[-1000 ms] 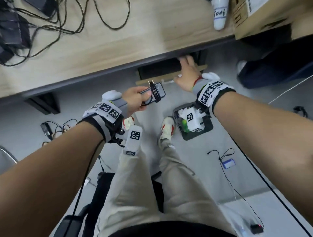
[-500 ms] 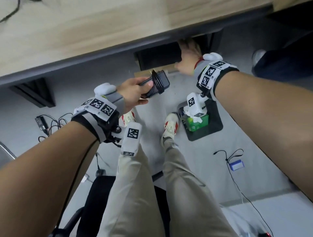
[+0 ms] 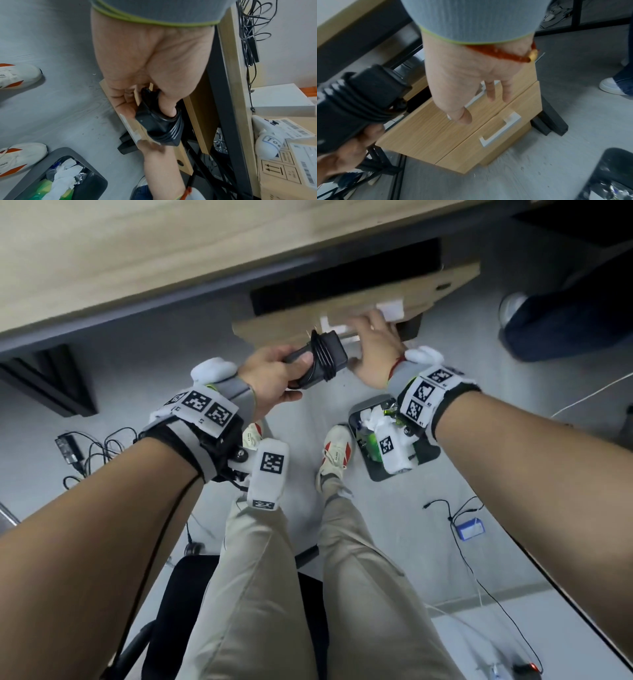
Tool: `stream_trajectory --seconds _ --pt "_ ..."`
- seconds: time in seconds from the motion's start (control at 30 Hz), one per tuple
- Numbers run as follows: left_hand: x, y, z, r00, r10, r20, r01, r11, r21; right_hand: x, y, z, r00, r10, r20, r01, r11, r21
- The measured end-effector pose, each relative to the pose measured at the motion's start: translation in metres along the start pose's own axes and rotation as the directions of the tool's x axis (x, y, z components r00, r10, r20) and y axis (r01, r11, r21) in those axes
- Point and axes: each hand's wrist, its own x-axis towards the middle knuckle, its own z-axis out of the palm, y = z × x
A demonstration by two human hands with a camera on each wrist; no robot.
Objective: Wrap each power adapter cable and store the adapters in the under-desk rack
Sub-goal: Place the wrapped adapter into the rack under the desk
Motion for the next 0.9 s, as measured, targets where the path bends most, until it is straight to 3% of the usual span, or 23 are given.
stream_trajectory --seconds 0.17,0.33,0.47,0.6,0.77,0.9 --pt "-0.013 0.0 0.006 0.999 0.019 -0.044 -0.019 1.0 0.007 -0.036 0.008 -0.006 0.988 0.026 0.151 -0.012 0.996 -0.093" --pt "-0.017 -0.01 0.007 0.995 -0.003 -0.104 0.003 1.0 0.004 -0.039 -0.004 -0.027 0.999 0.027 -0.026 -0.029 0.998 -0.055" --pt "-0.017 -0.021 0.01 0.993 -0.037 -0.115 0.041 0.999 0.033 -0.038 -0.012 -0.009 0.983 0.107 0.147 -0.071 0.97 -0.233" --pt "-0.016 -0.035 0.011 0.991 -0.046 -0.124 0.059 0.992 0.108 -0.041 -0.009 0.003 0.971 0.172 0.169 -0.12 0.953 -0.279" --pt "-0.012 -0.047 0.012 0.992 -0.068 -0.105 0.087 0.978 0.191 -0.05 0.004 0.014 0.93 0.231 0.285 -0.155 0.951 -0.266" --pt "-0.009 -0.055 0.018 0.987 -0.098 -0.126 0.124 0.967 0.221 -0.058 0.013 0.026 0.873 0.291 0.392 -0.265 0.957 -0.121"
